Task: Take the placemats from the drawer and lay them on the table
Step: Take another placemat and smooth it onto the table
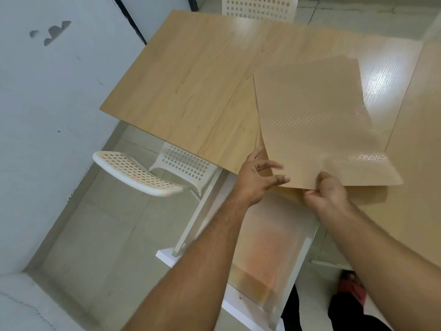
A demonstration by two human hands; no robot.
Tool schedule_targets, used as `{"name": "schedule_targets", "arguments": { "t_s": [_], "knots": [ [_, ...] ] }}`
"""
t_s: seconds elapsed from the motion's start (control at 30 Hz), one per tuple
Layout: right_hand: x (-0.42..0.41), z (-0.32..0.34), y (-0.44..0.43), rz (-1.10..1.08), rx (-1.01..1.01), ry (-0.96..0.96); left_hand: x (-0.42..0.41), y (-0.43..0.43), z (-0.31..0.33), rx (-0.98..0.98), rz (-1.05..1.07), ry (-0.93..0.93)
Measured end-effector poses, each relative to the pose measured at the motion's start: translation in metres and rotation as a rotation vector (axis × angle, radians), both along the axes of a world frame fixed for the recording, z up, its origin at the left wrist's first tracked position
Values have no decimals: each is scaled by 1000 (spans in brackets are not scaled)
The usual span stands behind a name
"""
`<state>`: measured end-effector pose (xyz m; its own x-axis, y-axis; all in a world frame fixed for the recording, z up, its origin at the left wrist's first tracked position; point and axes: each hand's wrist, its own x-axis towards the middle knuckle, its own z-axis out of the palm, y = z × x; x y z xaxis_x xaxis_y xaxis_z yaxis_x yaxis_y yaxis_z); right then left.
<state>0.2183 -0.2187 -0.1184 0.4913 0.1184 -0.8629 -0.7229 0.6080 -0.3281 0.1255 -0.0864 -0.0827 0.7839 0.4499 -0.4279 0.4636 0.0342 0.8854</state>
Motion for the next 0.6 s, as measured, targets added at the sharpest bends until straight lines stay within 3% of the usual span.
{"name": "schedule_targets", "arguments": {
  "t_s": [0.07,0.17,0.23,0.47,0.6],
  "knots": [
    [4,1,-2,-34,17,-28,2,-3,-5,-161,135,23],
    [6,-2,-8,-41,-19,-60,12,0,-18,-557,371,-32],
    [7,-5,-14,-10,-36,-67,24,1,-26,-669,432,-5],
    [23,-8,-28,57,-47,-63,59,-3,-35,-467,414,168],
    [35,-7,-32,30,-97,-76,68,-2,-40,-467,375,183]
  ]
}}
